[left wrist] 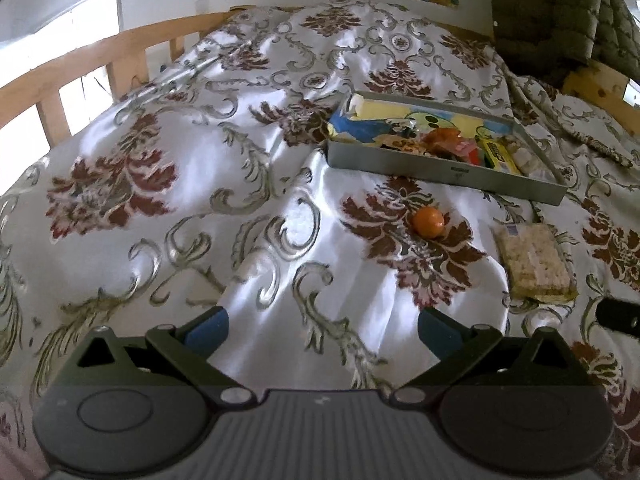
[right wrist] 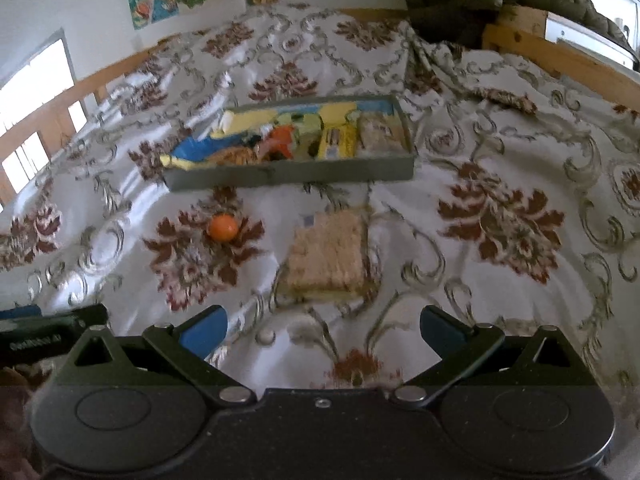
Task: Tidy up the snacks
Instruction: 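Withdraw both open tools back over the mandarin and rice-cracker pack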
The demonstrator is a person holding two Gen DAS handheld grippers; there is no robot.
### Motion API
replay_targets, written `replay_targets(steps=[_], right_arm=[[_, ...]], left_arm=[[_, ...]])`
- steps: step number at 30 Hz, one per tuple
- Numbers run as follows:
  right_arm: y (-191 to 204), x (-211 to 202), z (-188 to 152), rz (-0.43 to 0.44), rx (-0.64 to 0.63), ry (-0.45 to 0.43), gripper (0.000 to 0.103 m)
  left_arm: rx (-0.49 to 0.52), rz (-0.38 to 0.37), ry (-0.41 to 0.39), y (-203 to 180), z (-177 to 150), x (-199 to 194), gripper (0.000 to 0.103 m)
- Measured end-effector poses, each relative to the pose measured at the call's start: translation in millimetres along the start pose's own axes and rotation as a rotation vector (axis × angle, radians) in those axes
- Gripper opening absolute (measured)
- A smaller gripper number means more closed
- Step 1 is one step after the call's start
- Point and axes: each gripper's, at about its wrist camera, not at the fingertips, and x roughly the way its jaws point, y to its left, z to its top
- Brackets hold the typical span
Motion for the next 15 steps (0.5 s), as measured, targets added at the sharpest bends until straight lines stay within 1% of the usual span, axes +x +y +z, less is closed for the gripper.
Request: replay_targets(steps=[4,9,12,15], right_arm=[[-3.1,5.2,9.6,-0.012,-0.01,-0.043,0.102],[-7.5,12.8,17.7,0.006,0.001,-0.059,0.102],[-6.3,19.7,24.7,0.019,-0.05,-0.08,0.102],[-5.9,28.5,31.7,0.024,-0.109,-0.106,0.102]], left_arm=[[0.016,0.003,-0.029,-2.6,5.9,5.4,0.103],[0.006,-0.018,-0.032,-1.2,15.8,14.6,0.103],[0.011,-0.032,-0.047,-4.4,25.3,22.2,0.103],[0.038,-0.041,-0.078,-11.0,34.6,30.5,0.103]])
